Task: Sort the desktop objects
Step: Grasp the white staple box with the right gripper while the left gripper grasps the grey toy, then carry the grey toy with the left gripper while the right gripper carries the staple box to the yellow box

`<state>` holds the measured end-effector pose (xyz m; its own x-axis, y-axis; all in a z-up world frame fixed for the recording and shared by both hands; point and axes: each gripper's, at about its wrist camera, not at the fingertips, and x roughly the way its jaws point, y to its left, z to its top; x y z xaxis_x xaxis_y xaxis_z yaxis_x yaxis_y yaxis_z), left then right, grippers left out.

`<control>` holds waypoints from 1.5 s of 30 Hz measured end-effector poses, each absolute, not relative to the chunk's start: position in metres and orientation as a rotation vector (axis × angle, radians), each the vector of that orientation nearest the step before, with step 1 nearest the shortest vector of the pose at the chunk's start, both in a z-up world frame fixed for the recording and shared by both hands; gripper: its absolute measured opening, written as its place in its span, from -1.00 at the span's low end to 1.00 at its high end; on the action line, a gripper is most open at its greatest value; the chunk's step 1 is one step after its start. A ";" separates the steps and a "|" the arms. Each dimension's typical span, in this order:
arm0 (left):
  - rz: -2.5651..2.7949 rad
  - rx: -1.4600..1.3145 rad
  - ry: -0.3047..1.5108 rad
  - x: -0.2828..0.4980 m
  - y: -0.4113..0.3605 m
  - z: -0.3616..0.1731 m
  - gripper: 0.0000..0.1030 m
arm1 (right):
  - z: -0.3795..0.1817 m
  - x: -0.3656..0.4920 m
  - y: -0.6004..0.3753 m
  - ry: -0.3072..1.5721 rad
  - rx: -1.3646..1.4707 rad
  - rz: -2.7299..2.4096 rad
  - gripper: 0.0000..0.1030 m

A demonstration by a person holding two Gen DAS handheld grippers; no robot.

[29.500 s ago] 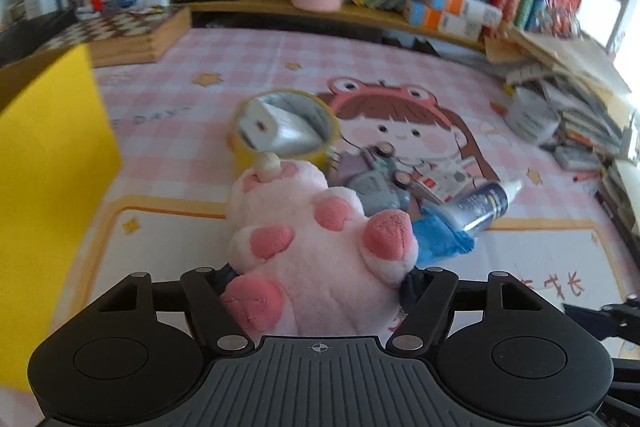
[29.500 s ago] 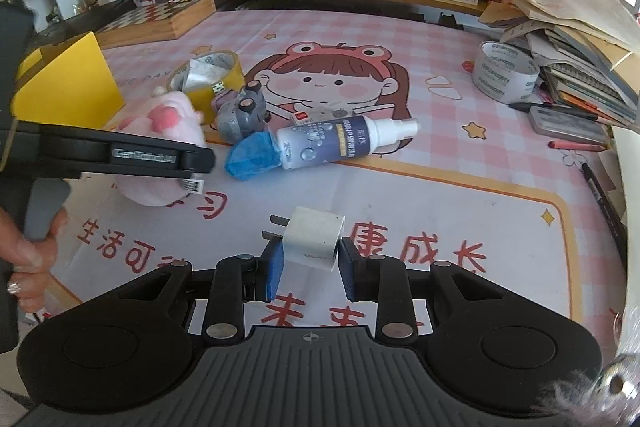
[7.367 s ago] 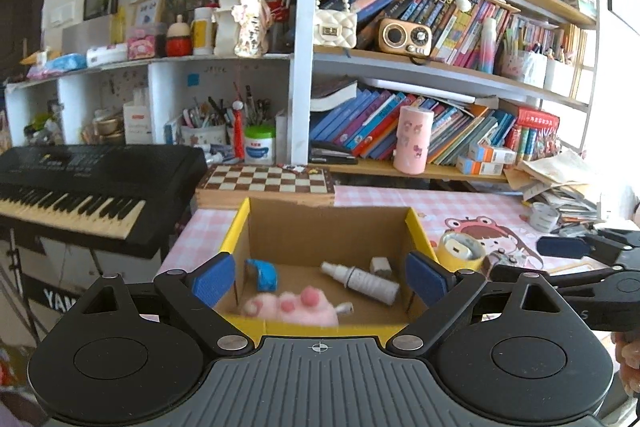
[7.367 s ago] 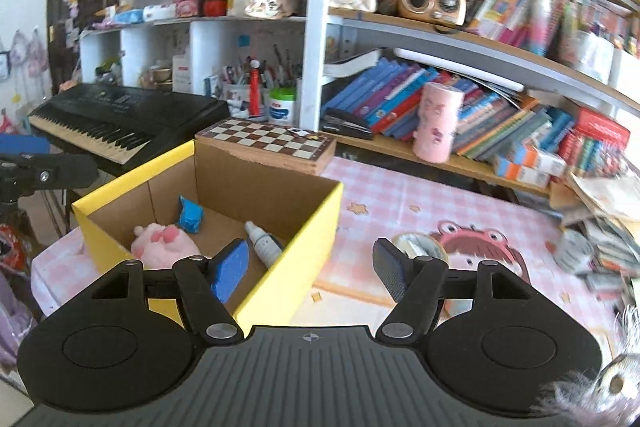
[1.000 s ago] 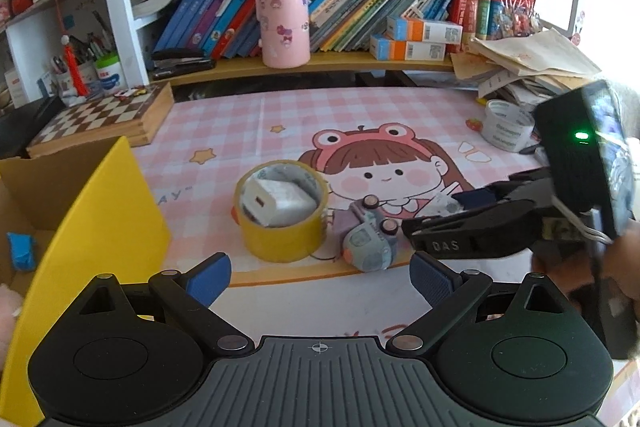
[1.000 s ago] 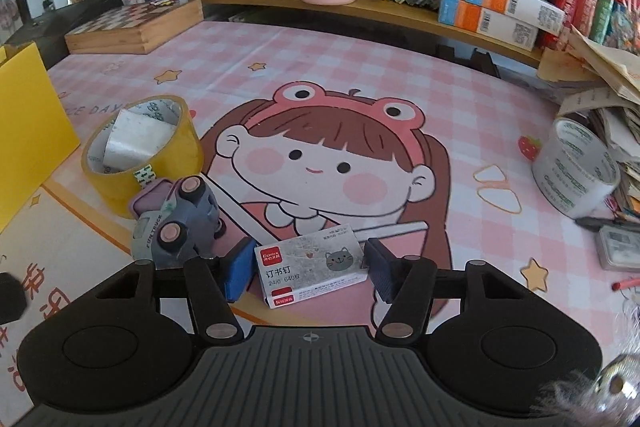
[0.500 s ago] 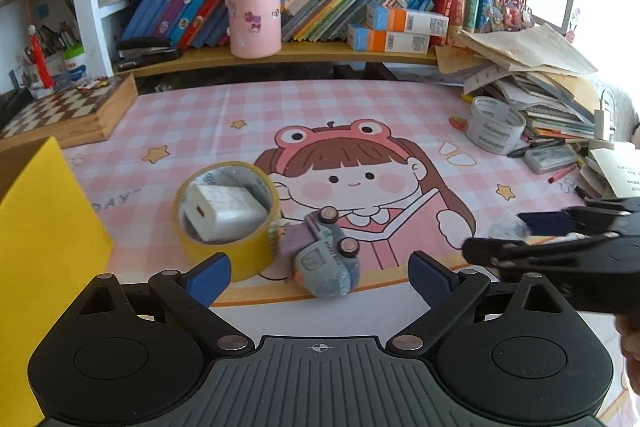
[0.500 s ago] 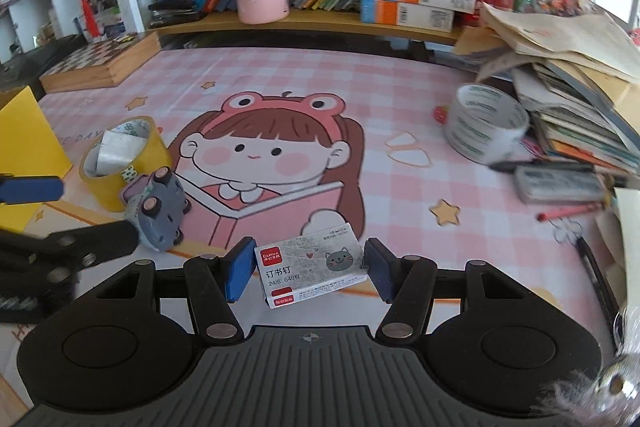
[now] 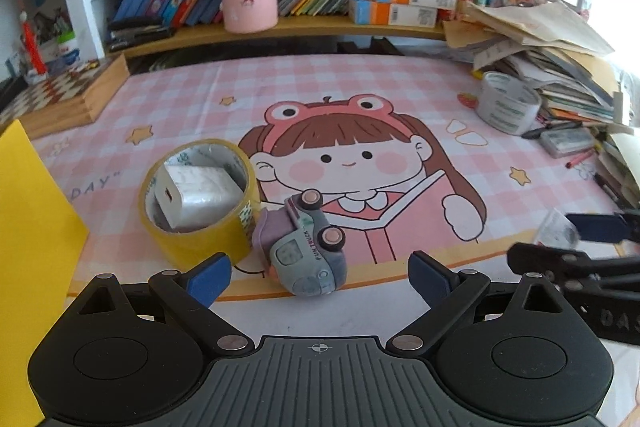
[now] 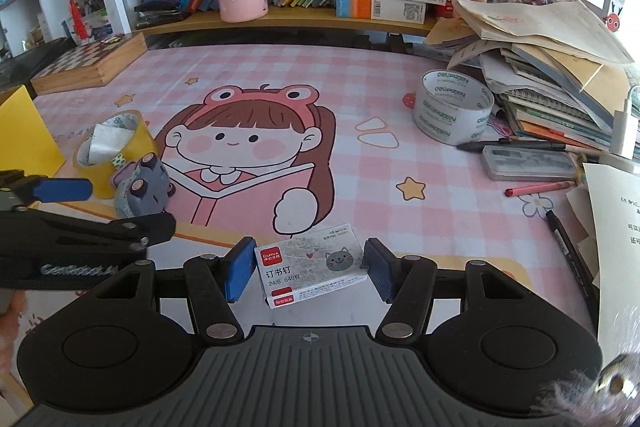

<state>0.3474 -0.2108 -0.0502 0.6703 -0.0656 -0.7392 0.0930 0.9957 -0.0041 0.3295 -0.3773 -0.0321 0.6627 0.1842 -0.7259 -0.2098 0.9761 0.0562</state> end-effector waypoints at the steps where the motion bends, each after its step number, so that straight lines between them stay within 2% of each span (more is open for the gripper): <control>1: -0.083 0.029 0.831 0.348 -0.211 -0.051 0.87 | -0.032 0.329 -0.378 0.817 -0.032 0.222 0.09; 4: -0.070 0.022 0.824 0.351 -0.212 -0.052 0.87 | -0.031 0.326 -0.379 0.814 -0.032 0.222 0.09; 7: -0.059 0.027 0.831 0.354 -0.213 -0.055 0.75 | -0.031 0.324 -0.380 0.815 -0.033 0.221 0.09; 12: -0.044 0.040 0.843 0.360 -0.215 -0.060 0.34 | -0.032 0.321 -0.381 0.825 -0.025 0.221 0.09; 18: -0.017 0.049 0.845 0.366 -0.217 -0.066 0.13 | -0.032 0.323 -0.379 0.829 -0.024 0.229 0.09; 23: -0.014 0.040 0.855 0.371 -0.216 -0.068 0.08 | -0.031 0.323 -0.377 0.827 -0.029 0.241 0.09; 24: -0.016 0.038 0.852 0.370 -0.215 -0.068 -0.04 | -0.030 0.323 -0.377 0.827 -0.032 0.242 0.09; 25: -0.021 0.035 0.848 0.370 -0.215 -0.068 -0.07 | -0.030 0.323 -0.377 0.828 -0.034 0.242 0.09; 34: -0.067 -0.003 0.827 0.353 -0.202 -0.057 -0.08 | -0.026 0.321 -0.372 0.820 -0.043 0.264 0.09; 45: -0.087 -0.094 0.748 0.309 -0.170 -0.014 -0.08 | -0.019 0.313 -0.363 0.799 -0.021 0.301 0.09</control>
<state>0.3091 -0.1698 -0.0141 0.7300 -0.1127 -0.6741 0.0456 0.9921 -0.1166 0.3127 -0.3634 -0.0187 0.6574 0.2577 -0.7081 -0.2735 0.9572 0.0945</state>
